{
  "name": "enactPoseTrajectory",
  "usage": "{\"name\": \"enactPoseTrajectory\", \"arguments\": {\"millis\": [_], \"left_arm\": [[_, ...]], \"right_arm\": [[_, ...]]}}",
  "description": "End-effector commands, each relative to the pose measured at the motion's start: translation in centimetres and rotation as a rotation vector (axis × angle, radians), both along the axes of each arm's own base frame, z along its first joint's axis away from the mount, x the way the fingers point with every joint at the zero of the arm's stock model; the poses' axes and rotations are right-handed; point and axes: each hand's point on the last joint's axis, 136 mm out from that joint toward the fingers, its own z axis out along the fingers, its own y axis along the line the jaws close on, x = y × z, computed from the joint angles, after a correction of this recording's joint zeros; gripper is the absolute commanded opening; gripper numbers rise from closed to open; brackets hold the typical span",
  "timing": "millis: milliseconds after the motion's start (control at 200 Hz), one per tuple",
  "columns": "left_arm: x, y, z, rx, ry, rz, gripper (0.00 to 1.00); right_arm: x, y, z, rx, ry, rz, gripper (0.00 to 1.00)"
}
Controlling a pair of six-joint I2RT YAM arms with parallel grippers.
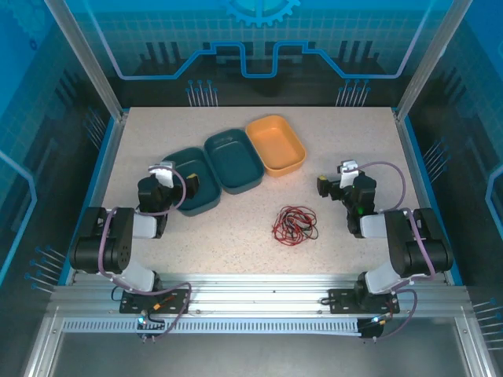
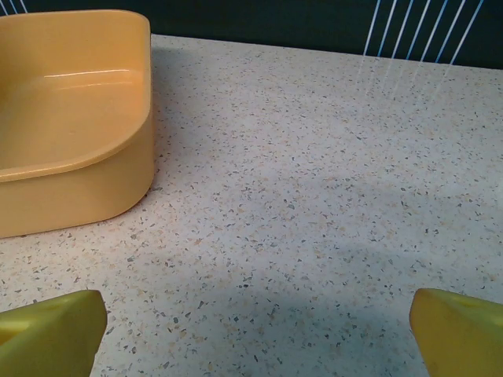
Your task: Untangle the cables
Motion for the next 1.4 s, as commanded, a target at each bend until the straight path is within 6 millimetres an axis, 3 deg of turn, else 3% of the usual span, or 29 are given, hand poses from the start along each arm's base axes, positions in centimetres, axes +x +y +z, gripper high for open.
{"name": "enactPoseTrajectory", "arguments": {"millis": [0, 1396], "left_arm": [[0.02, -0.56, 0.4, 0.0, -0.009, -0.03, 0.99], [-0.31, -0.27, 0.88, 0.0, -0.036, -0.011, 0.99]], "right_arm": [[0.56, 0.13, 0.52, -0.013, -0.017, 0.002, 1.0], [0.46, 0.07, 0.62, -0.012, -0.025, 0.0, 1.0]]}}
